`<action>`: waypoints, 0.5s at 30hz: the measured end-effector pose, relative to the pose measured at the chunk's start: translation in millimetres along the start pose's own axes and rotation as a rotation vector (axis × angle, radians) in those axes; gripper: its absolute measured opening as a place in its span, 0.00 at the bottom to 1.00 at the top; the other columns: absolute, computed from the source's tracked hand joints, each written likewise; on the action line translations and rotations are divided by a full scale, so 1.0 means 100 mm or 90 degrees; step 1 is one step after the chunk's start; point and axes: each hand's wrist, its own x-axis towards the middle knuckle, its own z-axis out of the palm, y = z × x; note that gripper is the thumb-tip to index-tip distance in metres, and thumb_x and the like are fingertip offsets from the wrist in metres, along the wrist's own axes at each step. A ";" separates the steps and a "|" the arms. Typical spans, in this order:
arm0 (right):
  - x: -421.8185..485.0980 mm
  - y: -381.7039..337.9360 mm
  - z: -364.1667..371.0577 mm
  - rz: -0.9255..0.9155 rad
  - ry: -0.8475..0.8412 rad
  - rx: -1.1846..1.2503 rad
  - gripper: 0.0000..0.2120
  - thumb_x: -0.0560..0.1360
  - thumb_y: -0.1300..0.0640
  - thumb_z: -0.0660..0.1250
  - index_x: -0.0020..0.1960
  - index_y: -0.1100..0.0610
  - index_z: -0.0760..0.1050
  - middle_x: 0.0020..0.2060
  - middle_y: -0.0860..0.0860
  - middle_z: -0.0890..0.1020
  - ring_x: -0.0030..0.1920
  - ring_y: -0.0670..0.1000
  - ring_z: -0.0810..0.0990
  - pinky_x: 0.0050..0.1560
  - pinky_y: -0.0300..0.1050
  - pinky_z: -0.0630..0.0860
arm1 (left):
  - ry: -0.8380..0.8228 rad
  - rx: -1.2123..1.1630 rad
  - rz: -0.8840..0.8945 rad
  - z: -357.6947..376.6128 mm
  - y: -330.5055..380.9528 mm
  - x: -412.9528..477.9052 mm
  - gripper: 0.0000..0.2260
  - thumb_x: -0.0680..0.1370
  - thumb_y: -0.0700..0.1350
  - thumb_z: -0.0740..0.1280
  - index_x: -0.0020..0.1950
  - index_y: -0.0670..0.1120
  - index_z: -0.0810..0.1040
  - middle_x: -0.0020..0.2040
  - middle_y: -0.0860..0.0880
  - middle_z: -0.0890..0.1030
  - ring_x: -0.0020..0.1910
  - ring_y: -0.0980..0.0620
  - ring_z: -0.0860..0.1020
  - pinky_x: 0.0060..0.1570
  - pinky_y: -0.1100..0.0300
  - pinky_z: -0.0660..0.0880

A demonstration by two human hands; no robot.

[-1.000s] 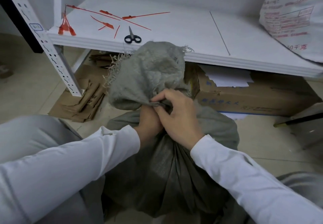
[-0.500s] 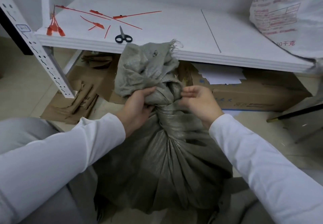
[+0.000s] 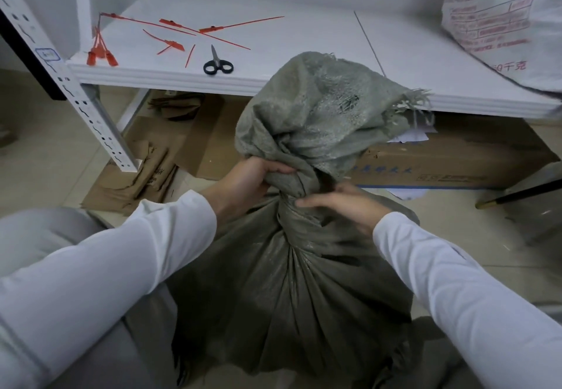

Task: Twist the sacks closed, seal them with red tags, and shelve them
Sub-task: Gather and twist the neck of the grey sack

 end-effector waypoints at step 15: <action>-0.19 -0.46 -0.01 -0.161 0.060 -0.012 0.28 0.61 0.49 0.80 0.58 0.56 0.79 0.59 0.51 0.82 0.63 0.49 0.77 0.69 0.50 0.70 | -0.056 0.179 -0.043 -0.05 -0.08 0.06 0.11 0.72 0.27 0.61 0.52 0.31 0.77 0.53 0.37 0.81 0.53 0.43 0.79 0.55 0.56 0.78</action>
